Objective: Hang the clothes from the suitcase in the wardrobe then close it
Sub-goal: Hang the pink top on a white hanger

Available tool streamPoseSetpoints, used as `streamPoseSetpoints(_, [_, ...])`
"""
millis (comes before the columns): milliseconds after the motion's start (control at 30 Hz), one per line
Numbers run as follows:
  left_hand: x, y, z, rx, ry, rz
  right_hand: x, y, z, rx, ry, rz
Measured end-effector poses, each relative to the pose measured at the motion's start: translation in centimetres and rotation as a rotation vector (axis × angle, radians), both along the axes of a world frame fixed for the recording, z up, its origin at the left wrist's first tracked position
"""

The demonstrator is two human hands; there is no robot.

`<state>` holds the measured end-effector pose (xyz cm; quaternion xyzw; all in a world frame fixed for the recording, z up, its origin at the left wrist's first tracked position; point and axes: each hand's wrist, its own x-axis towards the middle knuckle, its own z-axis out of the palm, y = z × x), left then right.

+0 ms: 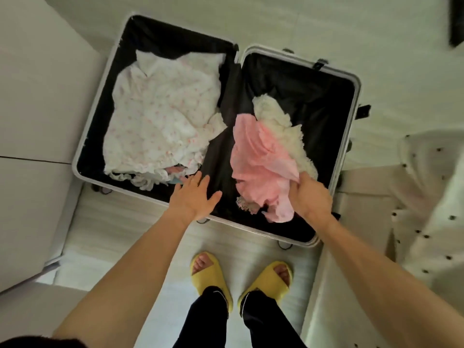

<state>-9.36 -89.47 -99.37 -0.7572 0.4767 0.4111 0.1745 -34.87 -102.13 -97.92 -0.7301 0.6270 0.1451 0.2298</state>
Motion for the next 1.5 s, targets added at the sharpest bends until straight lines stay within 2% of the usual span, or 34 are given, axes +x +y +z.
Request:
streamPoseSetpoints(167, [-1.3,-1.3,16.0,-0.072,0.062,0.023,2.7,-1.3,18.1,-0.038,-0.148,-0.038])
streamPoseSetpoints(333, [-1.3,-0.9,36.2,-0.230,0.100,0.118,4.0,-0.4,39.7,-0.055,-0.327,-0.050])
streamPoseSetpoints(433, [-1.2,0.1,44.8,-0.377,0.155,0.209,4.2,1.4,48.1,-0.094,-0.442,0.011])
streamPoseSetpoints(567, [-1.9,4.4,54.1,-0.548,0.167,0.299,3.4,5.8,57.0,0.006,-0.618,0.109])
streamPoseSetpoints(700, [-4.3,11.1,60.3,-0.655,0.153,0.396,2.5,11.1,62.1,0.065,-0.724,0.321])
streamPoseSetpoints(833, [-8.5,20.0,65.5,-0.831,0.187,0.439,1.0,18.7,66.5,0.023,-0.815,0.577])
streamPoseSetpoints(967, [-11.8,30.3,68.2,-0.772,0.152,0.401,-0.1,27.0,68.3,-0.055,-0.902,0.793])
streamPoseSetpoints(1133, [-13.9,42.8,69.3,-0.792,0.073,0.608,0.3,37.3,68.8,-0.149,-1.024,0.905])
streamPoseSetpoints(1233, [-14.2,50.4,69.5,-0.778,0.061,0.708,0.8,42.8,68.0,-0.168,-1.015,0.918])
streamPoseSetpoints(1433, [-14.4,69.6,72.1,-0.714,0.265,0.925,2.3,56.7,66.9,-0.165,-1.069,0.945])
streamPoseSetpoints(1500, [-14.3,75.7,73.7,-0.757,0.291,1.014,3.5,61.4,67.8,-0.101,-1.123,0.974])
